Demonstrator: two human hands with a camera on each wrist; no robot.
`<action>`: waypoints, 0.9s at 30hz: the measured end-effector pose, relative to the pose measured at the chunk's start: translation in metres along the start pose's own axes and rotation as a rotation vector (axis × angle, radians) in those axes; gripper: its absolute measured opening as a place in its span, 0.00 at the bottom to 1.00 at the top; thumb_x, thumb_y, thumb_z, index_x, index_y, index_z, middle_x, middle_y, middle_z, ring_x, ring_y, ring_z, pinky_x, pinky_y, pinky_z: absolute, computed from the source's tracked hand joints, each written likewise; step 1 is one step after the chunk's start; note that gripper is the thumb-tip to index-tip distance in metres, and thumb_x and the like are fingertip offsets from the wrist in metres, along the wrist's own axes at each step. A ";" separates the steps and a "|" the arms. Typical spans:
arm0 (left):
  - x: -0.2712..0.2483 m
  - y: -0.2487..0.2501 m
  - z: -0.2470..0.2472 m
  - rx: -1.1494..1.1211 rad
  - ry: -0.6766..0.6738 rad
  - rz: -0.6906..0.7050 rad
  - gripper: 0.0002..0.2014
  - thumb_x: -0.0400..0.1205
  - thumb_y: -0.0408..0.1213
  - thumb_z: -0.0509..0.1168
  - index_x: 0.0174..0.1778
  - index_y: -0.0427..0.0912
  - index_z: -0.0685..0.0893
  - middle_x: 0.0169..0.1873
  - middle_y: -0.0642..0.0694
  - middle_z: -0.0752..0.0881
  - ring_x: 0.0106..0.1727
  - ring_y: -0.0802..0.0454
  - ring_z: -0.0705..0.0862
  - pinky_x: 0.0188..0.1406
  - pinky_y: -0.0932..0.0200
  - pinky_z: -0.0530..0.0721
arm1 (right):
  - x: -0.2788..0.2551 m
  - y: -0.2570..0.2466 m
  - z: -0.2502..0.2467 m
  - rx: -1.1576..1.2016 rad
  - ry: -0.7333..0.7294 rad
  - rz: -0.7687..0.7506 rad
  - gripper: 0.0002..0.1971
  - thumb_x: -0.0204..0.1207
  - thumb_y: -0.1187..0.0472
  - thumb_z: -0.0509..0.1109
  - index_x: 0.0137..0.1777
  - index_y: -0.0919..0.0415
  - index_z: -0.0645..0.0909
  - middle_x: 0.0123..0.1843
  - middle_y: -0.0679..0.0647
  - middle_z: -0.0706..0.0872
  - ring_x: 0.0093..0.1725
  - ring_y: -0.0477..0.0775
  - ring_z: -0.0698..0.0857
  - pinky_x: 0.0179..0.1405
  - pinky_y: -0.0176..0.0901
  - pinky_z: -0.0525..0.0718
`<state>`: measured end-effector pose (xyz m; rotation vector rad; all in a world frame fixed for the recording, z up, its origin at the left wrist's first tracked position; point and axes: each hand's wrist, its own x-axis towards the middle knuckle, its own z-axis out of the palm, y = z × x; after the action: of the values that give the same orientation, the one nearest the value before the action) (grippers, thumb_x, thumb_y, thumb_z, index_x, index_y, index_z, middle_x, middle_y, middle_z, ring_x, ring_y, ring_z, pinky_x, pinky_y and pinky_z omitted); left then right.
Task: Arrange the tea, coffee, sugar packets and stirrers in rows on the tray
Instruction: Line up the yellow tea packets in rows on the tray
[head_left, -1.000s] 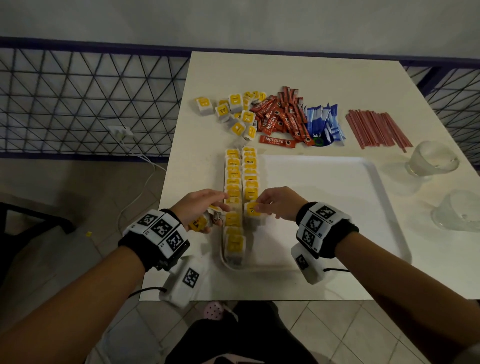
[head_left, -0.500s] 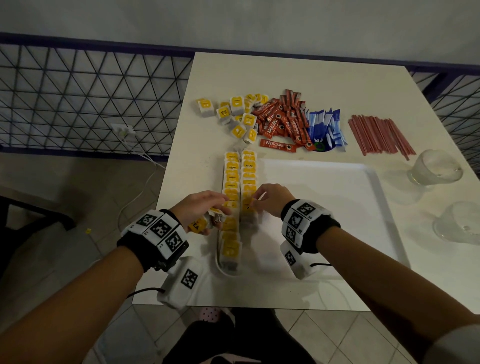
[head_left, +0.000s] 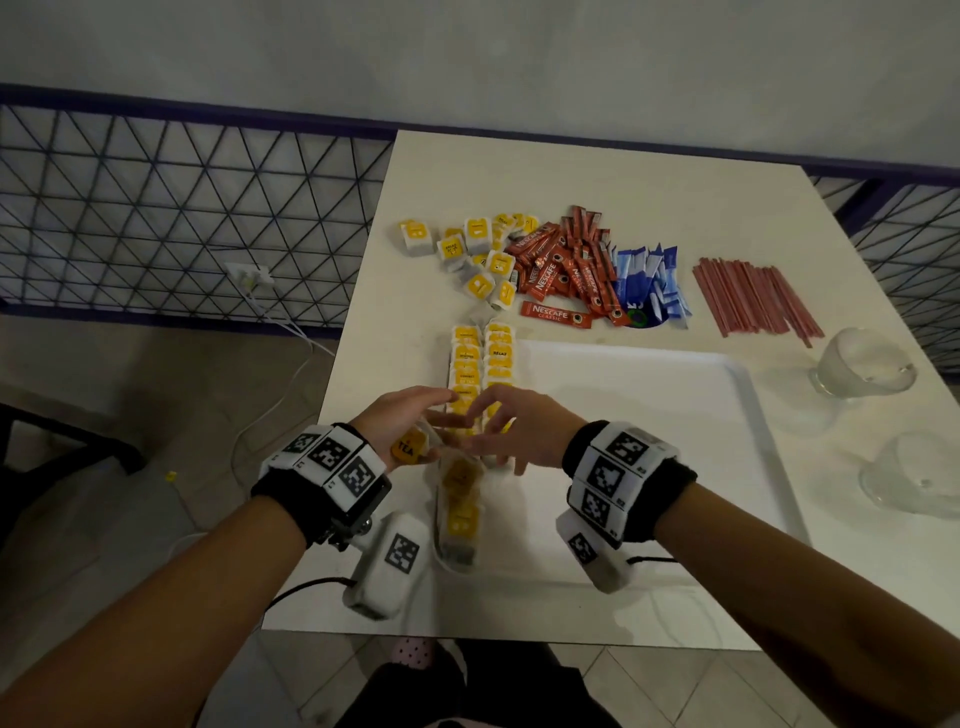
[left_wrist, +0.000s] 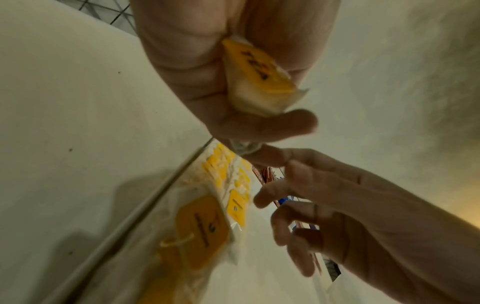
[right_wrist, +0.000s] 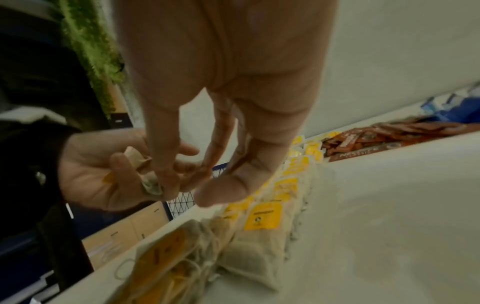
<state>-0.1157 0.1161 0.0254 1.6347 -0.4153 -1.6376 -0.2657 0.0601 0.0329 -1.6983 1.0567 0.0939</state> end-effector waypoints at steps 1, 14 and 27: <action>0.001 0.000 -0.001 0.056 0.020 0.025 0.06 0.82 0.38 0.63 0.50 0.41 0.81 0.38 0.42 0.86 0.24 0.52 0.83 0.16 0.68 0.75 | 0.000 0.001 0.002 -0.022 0.029 0.001 0.12 0.72 0.54 0.74 0.51 0.54 0.75 0.39 0.53 0.81 0.34 0.54 0.81 0.28 0.41 0.81; -0.001 -0.026 -0.020 0.834 -0.058 -0.107 0.14 0.75 0.48 0.71 0.40 0.40 0.79 0.31 0.45 0.82 0.26 0.51 0.77 0.14 0.70 0.69 | -0.004 0.010 0.021 -0.142 0.100 0.055 0.10 0.76 0.59 0.69 0.56 0.59 0.80 0.44 0.54 0.79 0.33 0.49 0.79 0.24 0.31 0.72; -0.007 -0.012 -0.004 0.836 -0.114 0.068 0.07 0.80 0.34 0.66 0.36 0.43 0.78 0.29 0.45 0.79 0.17 0.59 0.76 0.11 0.70 0.68 | -0.018 0.006 0.020 -0.147 0.193 -0.030 0.15 0.75 0.61 0.71 0.61 0.56 0.80 0.48 0.50 0.77 0.45 0.51 0.76 0.37 0.36 0.72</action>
<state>-0.1166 0.1299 0.0215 2.0665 -1.3340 -1.6013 -0.2719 0.0867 0.0298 -1.8837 1.1905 -0.0123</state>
